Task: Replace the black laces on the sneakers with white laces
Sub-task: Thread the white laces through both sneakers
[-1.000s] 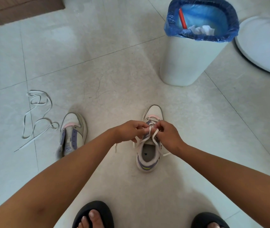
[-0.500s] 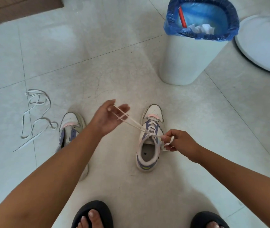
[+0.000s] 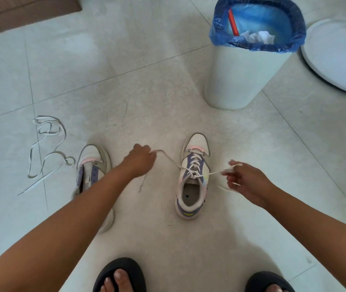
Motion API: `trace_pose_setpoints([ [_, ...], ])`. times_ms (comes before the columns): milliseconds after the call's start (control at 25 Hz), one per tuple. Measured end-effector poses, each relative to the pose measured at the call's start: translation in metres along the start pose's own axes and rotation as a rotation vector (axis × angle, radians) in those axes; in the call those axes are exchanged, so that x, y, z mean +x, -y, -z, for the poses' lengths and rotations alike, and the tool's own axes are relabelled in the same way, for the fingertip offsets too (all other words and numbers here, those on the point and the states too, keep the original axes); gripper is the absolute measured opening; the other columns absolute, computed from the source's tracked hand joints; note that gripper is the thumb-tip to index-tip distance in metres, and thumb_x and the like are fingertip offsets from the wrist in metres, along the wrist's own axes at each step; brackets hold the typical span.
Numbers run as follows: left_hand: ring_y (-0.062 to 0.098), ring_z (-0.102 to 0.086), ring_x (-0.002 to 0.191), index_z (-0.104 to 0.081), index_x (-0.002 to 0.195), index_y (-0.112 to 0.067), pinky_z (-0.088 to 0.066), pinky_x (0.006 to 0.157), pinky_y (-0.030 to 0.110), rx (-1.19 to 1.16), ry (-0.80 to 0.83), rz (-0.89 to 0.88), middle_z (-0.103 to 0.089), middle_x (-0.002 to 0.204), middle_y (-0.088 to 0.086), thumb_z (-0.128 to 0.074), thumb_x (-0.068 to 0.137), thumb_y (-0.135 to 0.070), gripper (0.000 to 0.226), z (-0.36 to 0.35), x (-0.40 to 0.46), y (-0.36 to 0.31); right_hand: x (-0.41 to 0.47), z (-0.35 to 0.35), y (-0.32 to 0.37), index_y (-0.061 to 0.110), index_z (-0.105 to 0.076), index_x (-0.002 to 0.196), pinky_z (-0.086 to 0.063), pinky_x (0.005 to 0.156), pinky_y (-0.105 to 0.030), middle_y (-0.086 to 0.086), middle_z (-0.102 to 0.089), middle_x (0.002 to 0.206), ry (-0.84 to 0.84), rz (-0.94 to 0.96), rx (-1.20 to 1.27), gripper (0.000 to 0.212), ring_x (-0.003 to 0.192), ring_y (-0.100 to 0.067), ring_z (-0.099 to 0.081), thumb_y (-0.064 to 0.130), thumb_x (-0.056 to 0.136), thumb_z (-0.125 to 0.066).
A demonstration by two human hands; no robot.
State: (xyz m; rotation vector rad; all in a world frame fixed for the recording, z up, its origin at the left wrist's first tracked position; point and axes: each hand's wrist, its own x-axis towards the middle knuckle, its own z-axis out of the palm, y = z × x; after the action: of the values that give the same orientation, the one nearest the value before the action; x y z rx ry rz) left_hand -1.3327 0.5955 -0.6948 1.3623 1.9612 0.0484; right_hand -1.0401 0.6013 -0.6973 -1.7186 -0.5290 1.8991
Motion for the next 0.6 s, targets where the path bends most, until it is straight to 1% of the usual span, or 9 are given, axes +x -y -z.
trace_pose_setpoints([
  [80,0.031,-0.058,0.098,-0.063,0.095,-0.003,-0.039,0.078,0.029,0.003,0.005,-0.088,-0.064,0.098,0.015,-0.030,0.101,-0.038,0.049,-0.014,-0.014,-0.020,0.005,0.010,-0.001,0.006,-0.053,0.111,-0.047,0.069,-0.028,-0.010,-0.062,0.100,-0.125,0.038,0.059,0.019,0.070,-0.014,-0.054,0.003,0.092,-0.052],
  [120,0.029,-0.061,0.092,-0.064,0.086,-0.006,-0.040,0.073,0.028,-0.026,0.049,-0.085,-0.065,0.088,0.012,-0.031,0.099,-0.044,0.052,-0.022,-0.018,-0.032,0.006,0.014,-0.004,0.005,-0.046,0.124,-0.047,0.074,-0.030,-0.006,-0.061,0.105,-0.133,0.046,0.012,0.034,0.076,-0.014,-0.054,0.005,0.091,-0.056],
  [160,0.029,-0.062,0.089,-0.063,0.079,-0.006,-0.041,0.071,0.030,-0.059,0.104,-0.063,-0.065,0.084,0.013,-0.032,0.097,-0.051,0.057,-0.031,-0.020,-0.040,0.006,0.017,-0.005,0.007,-0.040,0.132,-0.047,0.076,-0.032,-0.005,-0.060,0.105,-0.131,0.041,-0.049,0.047,0.080,-0.014,-0.054,0.010,0.090,-0.060],
  [200,0.030,-0.062,0.088,-0.059,0.073,-0.007,-0.042,0.068,0.031,-0.055,0.154,-0.036,-0.064,0.085,0.017,-0.033,0.094,-0.058,0.060,-0.038,-0.020,-0.047,0.006,0.018,-0.002,0.010,-0.041,0.131,-0.047,0.073,-0.031,-0.005,-0.059,0.099,-0.136,0.037,-0.093,0.048,0.080,-0.014,-0.054,0.015,0.089,-0.063],
  [320,0.028,-0.061,0.085,-0.058,0.077,-0.008,-0.039,0.063,0.030,0.045,0.167,-0.020,-0.060,0.085,0.013,-0.044,0.086,-0.065,0.059,-0.044,-0.017,-0.058,0.007,0.019,0.027,0.008,-0.055,0.097,-0.037,0.049,-0.023,-0.007,-0.050,0.072,-0.305,0.060,-0.072,0.007,0.056,-0.014,-0.044,0.013,0.092,-0.056],
  [400,0.020,-0.052,0.064,-0.052,0.068,-0.014,-0.034,0.055,0.027,-0.032,0.187,-0.024,-0.050,0.061,0.008,-0.056,0.085,-0.053,0.043,-0.045,-0.013,-0.062,0.005,0.016,0.036,0.006,-0.054,0.082,-0.032,0.043,-0.020,-0.008,-0.045,0.064,-0.365,0.095,-0.241,0.012,0.049,-0.015,-0.037,0.011,0.092,-0.053],
  [440,0.015,-0.045,0.055,-0.046,0.062,-0.016,-0.031,0.050,0.025,-0.112,0.211,-0.023,-0.043,0.055,0.002,-0.060,0.085,-0.043,0.039,-0.045,-0.011,-0.063,0.000,0.006,0.031,0.006,-0.056,0.076,-0.031,0.042,-0.018,-0.008,-0.047,0.061,-0.289,0.088,-0.388,0.020,0.047,-0.016,-0.037,0.017,0.093,-0.053],
  [520,0.011,-0.036,0.049,-0.042,0.057,-0.015,-0.029,0.047,0.023,-0.249,0.249,0.004,-0.040,0.054,-0.002,-0.059,0.086,-0.027,0.036,-0.044,-0.007,-0.065,-0.017,-0.026,0.008,0.009,-0.059,0.071,-0.031,0.041,-0.016,-0.006,-0.052,0.058,-0.034,-0.008,-0.659,0.037,0.045,-0.015,-0.040,0.036,0.094,-0.052],
  [600,0.011,-0.035,0.050,-0.043,0.058,-0.015,-0.030,0.046,0.021,-0.351,0.247,0.003,-0.041,0.055,-0.001,-0.056,0.088,-0.019,0.034,-0.044,-0.010,-0.067,-0.025,-0.054,-0.011,0.015,-0.053,0.065,-0.032,0.043,-0.019,-0.001,-0.051,0.057,0.061,0.016,-0.833,0.041,0.049,-0.013,-0.043,0.046,0.092,-0.052],
])
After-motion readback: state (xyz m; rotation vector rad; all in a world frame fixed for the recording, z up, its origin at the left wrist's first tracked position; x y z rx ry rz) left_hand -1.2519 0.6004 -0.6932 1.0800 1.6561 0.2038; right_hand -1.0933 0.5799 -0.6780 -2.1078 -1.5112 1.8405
